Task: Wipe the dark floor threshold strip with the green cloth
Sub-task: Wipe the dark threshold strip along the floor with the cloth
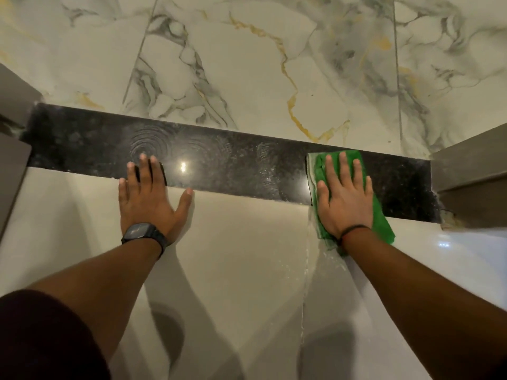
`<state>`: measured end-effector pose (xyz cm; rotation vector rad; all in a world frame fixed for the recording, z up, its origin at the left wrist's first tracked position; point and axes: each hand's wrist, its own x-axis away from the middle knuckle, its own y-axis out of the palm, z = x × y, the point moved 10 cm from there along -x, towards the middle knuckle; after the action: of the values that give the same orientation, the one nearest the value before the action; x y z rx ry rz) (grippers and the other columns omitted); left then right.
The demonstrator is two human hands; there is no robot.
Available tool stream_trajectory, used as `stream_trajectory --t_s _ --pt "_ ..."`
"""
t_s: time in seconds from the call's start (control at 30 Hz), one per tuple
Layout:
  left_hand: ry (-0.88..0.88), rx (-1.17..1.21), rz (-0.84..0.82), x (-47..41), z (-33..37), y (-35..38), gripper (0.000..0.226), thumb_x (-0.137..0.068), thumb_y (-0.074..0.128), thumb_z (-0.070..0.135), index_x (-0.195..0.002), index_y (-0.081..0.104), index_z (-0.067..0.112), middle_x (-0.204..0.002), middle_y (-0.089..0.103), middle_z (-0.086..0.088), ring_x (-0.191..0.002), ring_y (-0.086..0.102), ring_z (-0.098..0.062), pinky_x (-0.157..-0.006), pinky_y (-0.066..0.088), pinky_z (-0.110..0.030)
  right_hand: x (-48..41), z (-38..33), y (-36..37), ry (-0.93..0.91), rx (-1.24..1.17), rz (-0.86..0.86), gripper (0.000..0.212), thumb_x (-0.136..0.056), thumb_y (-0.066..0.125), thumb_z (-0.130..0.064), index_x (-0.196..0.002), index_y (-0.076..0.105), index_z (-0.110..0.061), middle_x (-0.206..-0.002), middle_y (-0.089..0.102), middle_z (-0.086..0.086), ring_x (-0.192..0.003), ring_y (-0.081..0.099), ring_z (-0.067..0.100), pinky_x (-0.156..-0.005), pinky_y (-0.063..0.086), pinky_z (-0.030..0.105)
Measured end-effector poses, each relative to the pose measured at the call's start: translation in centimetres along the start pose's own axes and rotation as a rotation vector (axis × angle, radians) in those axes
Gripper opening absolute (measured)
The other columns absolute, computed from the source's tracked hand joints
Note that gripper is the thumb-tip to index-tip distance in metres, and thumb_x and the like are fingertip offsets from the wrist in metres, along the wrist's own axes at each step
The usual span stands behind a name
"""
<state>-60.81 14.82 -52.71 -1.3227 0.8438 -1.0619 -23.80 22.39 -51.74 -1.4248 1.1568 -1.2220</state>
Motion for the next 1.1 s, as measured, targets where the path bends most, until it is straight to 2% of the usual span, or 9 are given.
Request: stream_trajectory --t_s 0.1,0.2,0.4,0.57,0.67,0.73,0.9,1.1 --pt "-0.001 0.015 0.000 0.2 0.0 0.1 0.086 -0.088 0.017 0.067 -0.152 0.002 0.012 -0.161 0.005 -0.011 -0.146 0.003 -0.032 -0.118 0.003 -0.047 -1.6 -2.3 -0.1 0.038 -0.017 0.009 0.057 -0.097 0.021 -0.040 -0.150 0.004 -0.029 -0.161 0.002 0.002 -0.146 -0.001 0.027 -0.117 0.004 0.051" --pt "-0.008 0.014 -0.004 0.1 -0.1 0.0 0.087 -0.087 0.015 0.069 -0.152 0.001 0.013 -0.161 0.005 -0.010 -0.146 0.003 -0.032 -0.118 0.003 -0.047 -3.2 -5.9 0.0 -0.005 -0.024 0.007 0.057 -0.097 0.022 -0.039 -0.151 0.004 -0.027 -0.161 0.002 0.002 -0.146 -0.001 0.027 -0.117 0.003 0.050" --pt "0.001 0.017 -0.010 0.0 -0.3 0.3 0.088 -0.086 0.016 0.070 -0.152 -0.001 0.013 -0.162 0.003 -0.008 -0.147 0.001 -0.030 -0.118 0.003 -0.046 -2.2 -13.4 0.7 -0.321 -0.015 -0.023 0.057 -0.097 0.022 -0.040 -0.150 0.009 -0.025 -0.160 0.009 0.001 -0.146 0.004 0.027 -0.116 0.007 0.049" --pt "0.021 0.008 -0.030 0.0 -0.5 0.4 0.089 -0.086 0.015 0.070 -0.152 -0.001 0.013 -0.161 0.002 -0.009 -0.147 0.000 -0.029 -0.118 0.003 -0.047 0.8 -13.6 1.4 -0.437 -0.012 -0.065 0.057 -0.097 0.026 -0.042 -0.150 0.014 -0.026 -0.159 0.016 -0.001 -0.146 0.007 0.023 -0.117 0.009 0.047" --pt "0.033 -0.007 -0.039 0.1 -1.5 0.3 0.089 -0.086 0.016 0.070 -0.152 0.000 0.012 -0.161 0.003 -0.010 -0.147 0.000 -0.030 -0.118 0.003 -0.047 1.9 -11.3 1.1 -0.467 -0.019 -0.071 0.056 -0.096 0.028 -0.042 -0.149 0.020 -0.026 -0.158 0.021 -0.001 -0.145 0.012 0.022 -0.117 0.015 0.047" --pt "0.008 -0.005 -0.037 0.2 -3.0 0.1 0.089 -0.086 0.015 0.070 -0.152 0.000 0.012 -0.161 0.003 -0.011 -0.147 0.000 -0.030 -0.118 0.004 -0.048 1.5 -8.8 0.6 -0.418 -0.019 -0.051 0.056 -0.095 0.028 -0.042 -0.149 0.023 -0.026 -0.157 0.023 0.001 -0.145 0.014 0.024 -0.115 0.018 0.050" --pt "-0.048 0.009 -0.025 0.1 -4.6 -0.2 0.088 -0.085 0.013 0.070 -0.152 -0.002 0.013 -0.161 0.003 -0.010 -0.147 0.000 -0.031 -0.118 0.004 -0.047 -0.6 -5.6 0.2 -0.104 -0.001 0.000 0.058 -0.094 0.022 -0.045 -0.150 0.012 -0.031 -0.159 0.009 -0.003 -0.146 0.003 0.023 -0.116 0.005 0.051" --pt "-0.051 0.018 -0.019 0.1 -4.3 -0.3 0.088 -0.086 0.018 0.068 -0.152 -0.001 0.013 -0.161 0.003 -0.011 -0.147 0.000 -0.031 -0.118 0.003 -0.046 -2.5 -9.8 0.5 -0.056 -0.044 0.002 0.057 -0.097 0.026 -0.036 -0.150 0.008 -0.028 -0.160 0.006 -0.002 -0.146 -0.001 0.025 -0.116 0.003 0.049"
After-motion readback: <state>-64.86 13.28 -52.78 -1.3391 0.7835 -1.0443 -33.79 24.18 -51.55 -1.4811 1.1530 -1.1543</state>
